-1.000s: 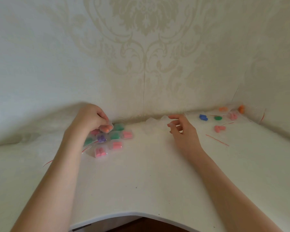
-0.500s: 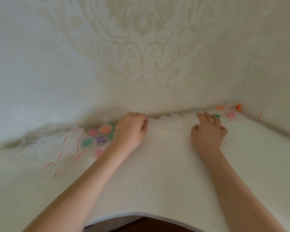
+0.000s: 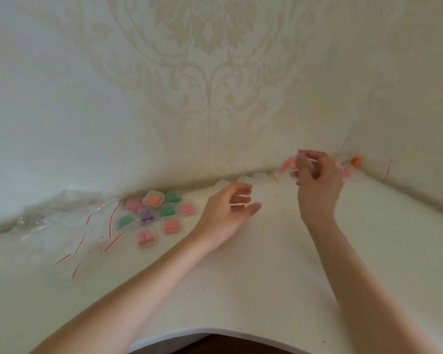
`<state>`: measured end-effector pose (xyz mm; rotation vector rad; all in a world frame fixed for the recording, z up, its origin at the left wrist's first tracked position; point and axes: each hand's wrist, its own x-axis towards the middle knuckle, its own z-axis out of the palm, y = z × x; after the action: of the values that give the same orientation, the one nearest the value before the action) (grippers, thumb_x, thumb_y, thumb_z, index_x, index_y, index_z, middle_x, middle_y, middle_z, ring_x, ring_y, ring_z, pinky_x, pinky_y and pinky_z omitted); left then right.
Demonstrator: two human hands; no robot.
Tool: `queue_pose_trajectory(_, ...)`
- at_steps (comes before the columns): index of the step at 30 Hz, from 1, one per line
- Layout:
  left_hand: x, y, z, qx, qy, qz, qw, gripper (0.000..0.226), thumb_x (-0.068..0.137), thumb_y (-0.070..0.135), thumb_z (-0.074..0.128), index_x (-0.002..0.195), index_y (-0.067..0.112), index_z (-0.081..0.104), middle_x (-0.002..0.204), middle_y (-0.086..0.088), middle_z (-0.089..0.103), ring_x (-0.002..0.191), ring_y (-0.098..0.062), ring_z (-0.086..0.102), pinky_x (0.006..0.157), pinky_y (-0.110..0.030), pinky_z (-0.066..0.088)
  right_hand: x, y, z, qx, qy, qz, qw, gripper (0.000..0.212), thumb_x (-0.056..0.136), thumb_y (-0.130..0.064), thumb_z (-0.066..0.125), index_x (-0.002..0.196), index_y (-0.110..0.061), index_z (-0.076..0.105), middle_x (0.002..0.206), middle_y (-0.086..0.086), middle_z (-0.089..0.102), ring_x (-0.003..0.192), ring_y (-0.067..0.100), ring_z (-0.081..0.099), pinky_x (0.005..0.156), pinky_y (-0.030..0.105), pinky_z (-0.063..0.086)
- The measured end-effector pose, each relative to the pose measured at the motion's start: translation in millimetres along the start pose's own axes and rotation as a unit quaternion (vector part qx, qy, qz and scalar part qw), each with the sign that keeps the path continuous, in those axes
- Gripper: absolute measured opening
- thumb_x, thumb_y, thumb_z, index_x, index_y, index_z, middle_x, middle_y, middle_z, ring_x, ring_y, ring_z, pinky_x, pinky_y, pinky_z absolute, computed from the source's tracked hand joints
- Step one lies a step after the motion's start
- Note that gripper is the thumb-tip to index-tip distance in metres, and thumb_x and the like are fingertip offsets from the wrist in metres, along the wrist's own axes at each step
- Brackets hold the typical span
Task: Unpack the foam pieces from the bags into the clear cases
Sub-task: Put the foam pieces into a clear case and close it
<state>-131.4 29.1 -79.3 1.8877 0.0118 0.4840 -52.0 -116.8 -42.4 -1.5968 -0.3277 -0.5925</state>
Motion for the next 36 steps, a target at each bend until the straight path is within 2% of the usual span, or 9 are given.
queue_pose_trajectory(3,8,3,-3,-0.177,-0.007,-0.112,0.978,0.024,0.079,0.025,0.073,0.099,0.014,0.065,0.105,-0.002,0.067,0.095,-0.012,0.064,0.089,-0.026,0.052,-20,-24,23,0.143,-0.127,0.122,0.974,0.012,0.094,-0.019,0.057,0.102,-0.010,0.056,0.065,0.004,0.062,0.045,0.006,0.052,0.045,0.018,0.039)
queue_pose_trajectory(8,9,8,-13,-0.346,0.059,-0.150,0.924,0.007,0.090,0.009,0.059,0.087,0.006,0.065,0.087,0.002,0.073,0.074,-0.014,0.070,0.072,-0.025,0.058,-29,-14,35,0.131,-0.185,0.174,0.958,0.019,0.090,-0.015,0.063,0.103,-0.011,0.050,0.083,0.006,0.065,0.058,0.006,0.061,0.053,0.017,0.048)
queue_pose_trajectory(10,14,6,-18,-0.341,0.094,-0.143,0.924,0.007,0.092,0.006,0.056,0.087,0.003,0.060,0.097,0.009,0.071,0.068,-0.012,0.070,0.069,-0.025,0.058,-27,-10,34,0.146,-0.171,0.208,0.952,0.011,0.091,-0.009,0.060,0.100,-0.008,0.055,0.087,0.006,0.066,0.064,0.010,0.066,0.056,0.017,0.052)
queue_pose_trajectory(12,16,7,-21,-0.307,0.123,-0.134,0.934,0.009,0.093,0.001,0.051,0.087,0.005,0.056,0.108,-0.004,0.068,0.065,-0.012,0.070,0.066,-0.024,0.058,-25,-6,31,0.172,-0.142,0.229,0.947,0.008,0.091,-0.003,0.058,0.097,-0.003,0.063,0.079,0.006,0.064,0.064,0.015,0.061,0.060,0.017,0.054)
queue_pose_trajectory(15,16,4,-22,-0.258,0.152,-0.119,0.947,0.019,0.091,-0.005,0.047,0.088,0.012,0.055,0.095,-0.014,0.068,0.066,-0.015,0.070,0.065,-0.026,0.058,-21,-2,27,0.167,-0.121,0.253,0.945,0.015,0.089,-0.008,0.063,0.101,0.000,0.067,0.073,0.003,0.062,0.063,0.012,0.054,0.063,0.017,0.052)
queue_pose_trajectory(20,16,-5,-26,-0.070,0.301,0.032,0.950,0.023,0.081,0.005,0.066,0.087,0.023,0.053,0.081,0.008,0.060,0.070,-0.005,0.056,0.070,-0.018,0.044,-18,2,24,0.117,-0.078,0.251,0.958,0.008,0.083,-0.013,0.071,0.084,-0.006,0.068,0.064,-0.001,0.056,0.058,0.009,0.047,0.068,0.025,0.045)
queue_pose_trajectory(23,15,8,-28,-0.060,0.238,0.087,0.965,0.019,0.077,0.015,0.072,0.071,0.024,0.057,0.068,0.012,0.059,0.064,-0.005,0.052,0.062,-0.018,0.041,-21,-2,25,0.012,-0.122,0.152,0.981,0.018,0.078,-0.018,0.076,0.068,-0.013,0.062,0.064,0.000,0.061,0.057,0.006,0.049,0.064,0.019,0.042)
queue_pose_trajectory(28,8,14,-19,-0.097,0.066,0.017,0.993,0.015,0.077,0.015,0.076,0.075,0.014,0.062,0.068,0.008,0.064,0.064,-0.007,0.058,0.061,-0.023,0.048,-34,-7,31,-0.067,-0.221,0.030,0.973,0.028,0.076,-0.016,0.076,0.060,-0.015,0.053,0.060,0.004,0.057,0.056,0.009,0.045,0.058,0.011,0.036)
queue_pose_trajectory(36,9,9,-23,-0.189,0.048,-0.061,0.979,0.008,0.086,0.009,0.066,0.079,0.006,0.065,0.065,-0.002,0.068,0.061,-0.009,0.064,0.063,-0.021,0.056,-34,-7,29,-0.070,-0.301,-0.004,0.951,0.021,0.078,-0.016,0.074,0.067,-0.012,0.057,0.067,-0.001,0.061,0.060,0.007,0.050,0.057,0.015,0.038)
